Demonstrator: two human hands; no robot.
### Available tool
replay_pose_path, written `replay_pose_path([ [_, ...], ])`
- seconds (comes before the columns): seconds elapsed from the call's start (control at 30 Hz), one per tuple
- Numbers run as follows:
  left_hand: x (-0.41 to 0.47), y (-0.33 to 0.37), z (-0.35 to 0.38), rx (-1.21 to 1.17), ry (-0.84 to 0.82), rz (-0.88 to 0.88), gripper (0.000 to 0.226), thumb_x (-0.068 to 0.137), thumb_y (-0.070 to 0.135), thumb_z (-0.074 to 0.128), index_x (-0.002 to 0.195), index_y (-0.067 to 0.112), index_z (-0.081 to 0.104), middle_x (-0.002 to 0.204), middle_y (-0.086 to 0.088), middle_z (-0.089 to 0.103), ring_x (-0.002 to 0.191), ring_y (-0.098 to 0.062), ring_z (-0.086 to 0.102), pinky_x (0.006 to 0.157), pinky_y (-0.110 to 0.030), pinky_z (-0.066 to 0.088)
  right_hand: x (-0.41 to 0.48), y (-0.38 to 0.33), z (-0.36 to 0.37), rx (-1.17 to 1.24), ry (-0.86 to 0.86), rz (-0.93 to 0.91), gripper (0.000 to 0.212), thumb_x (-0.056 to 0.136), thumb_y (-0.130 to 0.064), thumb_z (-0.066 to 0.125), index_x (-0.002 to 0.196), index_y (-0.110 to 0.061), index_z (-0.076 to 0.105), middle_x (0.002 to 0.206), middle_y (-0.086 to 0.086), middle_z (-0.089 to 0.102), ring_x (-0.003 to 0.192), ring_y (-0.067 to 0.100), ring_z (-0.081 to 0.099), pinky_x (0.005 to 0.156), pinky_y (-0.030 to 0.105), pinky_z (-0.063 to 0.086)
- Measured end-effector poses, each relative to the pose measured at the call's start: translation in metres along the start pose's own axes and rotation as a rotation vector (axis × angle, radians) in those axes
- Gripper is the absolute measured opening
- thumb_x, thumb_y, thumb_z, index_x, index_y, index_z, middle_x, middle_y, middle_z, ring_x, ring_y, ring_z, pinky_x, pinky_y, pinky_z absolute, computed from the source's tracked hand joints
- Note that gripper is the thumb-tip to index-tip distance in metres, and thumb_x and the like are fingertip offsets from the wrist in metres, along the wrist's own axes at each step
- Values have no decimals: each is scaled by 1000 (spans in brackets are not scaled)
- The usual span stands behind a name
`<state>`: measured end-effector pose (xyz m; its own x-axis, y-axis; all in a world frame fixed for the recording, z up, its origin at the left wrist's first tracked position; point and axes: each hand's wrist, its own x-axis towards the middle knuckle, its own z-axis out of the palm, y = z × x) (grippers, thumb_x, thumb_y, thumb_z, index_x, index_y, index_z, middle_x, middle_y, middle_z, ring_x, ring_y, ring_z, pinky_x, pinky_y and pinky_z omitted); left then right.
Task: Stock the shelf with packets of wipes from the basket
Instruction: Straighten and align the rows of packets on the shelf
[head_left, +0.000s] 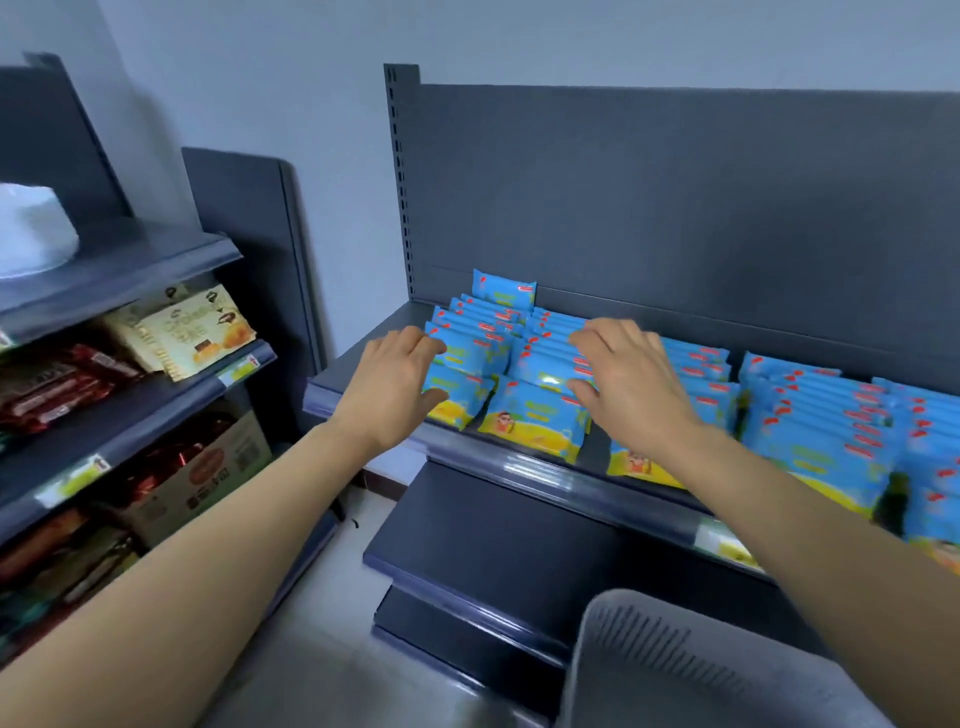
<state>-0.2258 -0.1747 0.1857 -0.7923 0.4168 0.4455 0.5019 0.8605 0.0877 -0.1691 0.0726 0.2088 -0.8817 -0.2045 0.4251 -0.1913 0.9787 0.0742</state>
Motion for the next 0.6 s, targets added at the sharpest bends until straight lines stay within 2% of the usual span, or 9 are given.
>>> replay_pose_path([
  [0.3,57,-129,26,-161,-158,67,53,80,27,69,126,11,50,123,-9,51,115,-27,45,97,-34,32,98,-86,54,-6,-94,155,47,89,-26,58,132,-13,46,133,6,47,124,28,39,100,38,29],
  [0.5,75,-134,72,-229,-378,197,59,77,35,71,128,16,48,126,-4,46,118,-23,42,97,-35,31,106,-87,64,-43,-171,228,48,91,-29,55,135,-15,42,137,4,43,129,24,35,103,36,26],
  [0.6,87,-129,91,-229,-468,257,67,74,38,73,131,16,45,135,-3,42,124,-23,38,99,-36,30,108,-83,68,-66,-185,262,48,90,-30,57,134,-15,44,135,4,44,126,25,37,101,37,27],
])
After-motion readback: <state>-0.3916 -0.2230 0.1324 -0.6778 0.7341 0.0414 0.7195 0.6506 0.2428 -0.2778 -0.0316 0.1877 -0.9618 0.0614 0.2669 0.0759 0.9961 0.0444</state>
